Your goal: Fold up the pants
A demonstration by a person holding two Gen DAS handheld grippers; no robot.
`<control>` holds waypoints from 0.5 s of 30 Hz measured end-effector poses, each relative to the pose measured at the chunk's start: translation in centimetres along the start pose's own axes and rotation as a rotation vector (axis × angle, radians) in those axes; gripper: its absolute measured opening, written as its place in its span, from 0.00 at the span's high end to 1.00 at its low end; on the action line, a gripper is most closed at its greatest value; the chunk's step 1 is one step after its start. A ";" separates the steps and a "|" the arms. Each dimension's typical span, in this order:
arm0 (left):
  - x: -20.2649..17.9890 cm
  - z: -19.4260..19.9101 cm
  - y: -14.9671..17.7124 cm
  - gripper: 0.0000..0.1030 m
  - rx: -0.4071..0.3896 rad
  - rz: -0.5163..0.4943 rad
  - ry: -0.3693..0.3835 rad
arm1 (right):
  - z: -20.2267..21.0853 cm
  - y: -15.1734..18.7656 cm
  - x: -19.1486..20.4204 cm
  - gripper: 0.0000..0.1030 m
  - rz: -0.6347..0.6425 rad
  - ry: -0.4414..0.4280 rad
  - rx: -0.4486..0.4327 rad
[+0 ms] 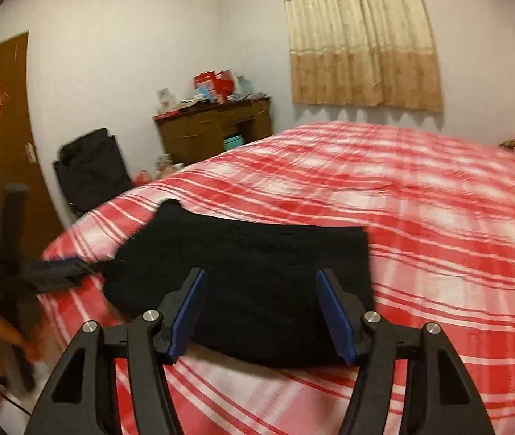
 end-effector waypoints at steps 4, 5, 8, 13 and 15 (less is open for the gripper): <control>-0.6 -0.8 0.2 0.22 0.037 0.064 0.046 | -5.1 -0.5 2.1 0.38 0.014 -0.112 0.151; -1.0 -0.8 0.2 0.22 0.045 0.078 0.073 | -6.4 -0.3 2.2 0.38 0.025 -0.107 0.183; -2.8 -1.3 0.1 0.40 0.084 0.099 0.145 | -9.8 1.0 2.0 0.38 0.004 -0.100 0.271; -4.3 -3.6 -1.0 0.71 0.114 0.185 0.241 | -11.8 2.5 0.1 0.39 -0.060 -0.072 0.254; -4.7 -3.4 -1.3 0.76 0.155 0.276 0.302 | -11.9 2.4 -0.2 0.39 -0.057 -0.074 0.251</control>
Point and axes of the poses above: each gripper's, at about its wrist camera, not at the fingertips, and z roughly against the way its jaws point, x to its left, y to its underside, the point moved 10 cm from there along -z, roughly the way its jaws point, and after that the axes turned 9 degrees about -y, right-handed, at the moved point
